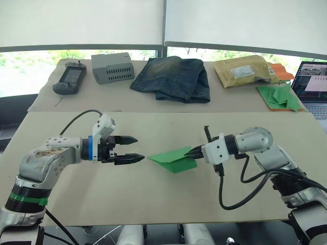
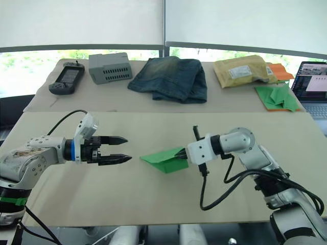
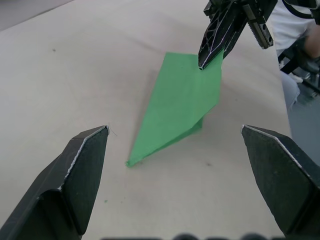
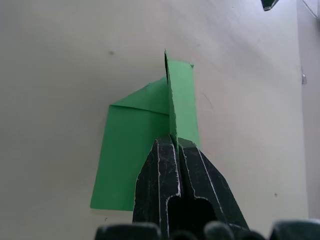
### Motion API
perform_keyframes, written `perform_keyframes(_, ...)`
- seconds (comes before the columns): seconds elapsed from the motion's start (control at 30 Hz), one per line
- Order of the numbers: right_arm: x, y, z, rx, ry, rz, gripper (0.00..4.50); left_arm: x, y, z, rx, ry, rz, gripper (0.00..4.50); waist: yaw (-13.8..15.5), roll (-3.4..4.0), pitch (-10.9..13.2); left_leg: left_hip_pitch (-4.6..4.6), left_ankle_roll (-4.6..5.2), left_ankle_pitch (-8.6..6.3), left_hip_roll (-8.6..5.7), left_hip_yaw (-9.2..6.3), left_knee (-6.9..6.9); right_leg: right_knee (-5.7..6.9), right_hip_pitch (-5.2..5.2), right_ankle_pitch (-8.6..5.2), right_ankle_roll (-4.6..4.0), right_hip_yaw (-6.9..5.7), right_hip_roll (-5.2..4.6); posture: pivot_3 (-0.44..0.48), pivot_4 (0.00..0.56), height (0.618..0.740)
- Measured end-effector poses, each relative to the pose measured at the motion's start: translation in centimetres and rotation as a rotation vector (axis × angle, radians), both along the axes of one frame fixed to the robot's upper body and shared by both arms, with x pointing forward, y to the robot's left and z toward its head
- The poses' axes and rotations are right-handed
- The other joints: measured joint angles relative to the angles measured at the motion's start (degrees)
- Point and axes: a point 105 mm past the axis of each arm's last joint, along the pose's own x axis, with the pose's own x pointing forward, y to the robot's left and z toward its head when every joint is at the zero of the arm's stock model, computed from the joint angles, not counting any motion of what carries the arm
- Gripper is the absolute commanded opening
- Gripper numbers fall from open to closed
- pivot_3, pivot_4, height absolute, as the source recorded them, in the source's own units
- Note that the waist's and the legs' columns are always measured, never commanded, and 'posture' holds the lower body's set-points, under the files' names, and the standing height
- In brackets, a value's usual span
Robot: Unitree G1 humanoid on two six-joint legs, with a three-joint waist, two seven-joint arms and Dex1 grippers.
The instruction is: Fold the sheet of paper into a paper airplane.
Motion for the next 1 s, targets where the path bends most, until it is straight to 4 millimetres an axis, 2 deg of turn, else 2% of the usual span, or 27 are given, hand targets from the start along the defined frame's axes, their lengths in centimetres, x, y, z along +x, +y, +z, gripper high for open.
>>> perform_keyframes(0.2,-0.3,-0.2,-1.3,0.000,0.034,-0.021,0.03,-0.1,0.0,0.2,-0.047,0.063,-0.012,4.50,0.17,0.00,0.00,-0.01,0.01,0.00,-0.02,-0.02,0.09,0.06,0.01,0.01,0.04,0.01,-0.05,0.000,0.150,0.728)
perform_keyframes(0.37,0.3,-0.6,-1.6,0.017,0.069,-0.126,0.03,0.6,0.0,1.2,-0.041,0.016,-0.015,4.50,0.11,0.01,0.00,0.03,0.06,0.04,-0.06,0.00,0.08,0.08,0.03,0.02,0.04,0.00,-0.03,0.000,0.150,0.728)
perform_keyframes(0.73,-1.0,-0.3,-2.3,0.028,0.147,-0.216,0.03,1.5,-0.4,0.4,-0.042,0.043,-0.004,4.50,0.07,0.01,0.00,0.02,0.07,0.04,-0.15,-0.01,0.08,0.09,0.02,0.01,0.05,0.02,-0.03,0.000,0.150,0.728)
perform_keyframes(0.83,-0.9,-0.5,-2.4,0.018,0.134,-0.221,0.91,1.4,-0.6,0.5,-0.046,0.034,-0.020,4.50,0.09,0.01,0.00,0.01,0.07,0.04,-0.17,-0.01,0.08,0.09,0.03,0.01,0.05,0.02,-0.03,0.000,0.150,0.728)
perform_keyframes(1.0,-0.8,-1.5,-2.1,-0.066,0.092,-0.214,2.73,1.6,-1.4,1.1,-0.093,0.016,-0.057,4.50,0.18,0.01,0.00,0.01,0.07,0.04,-0.18,-0.01,0.11,0.08,0.03,0.02,0.06,0.02,-0.04,0.000,0.150,0.728)
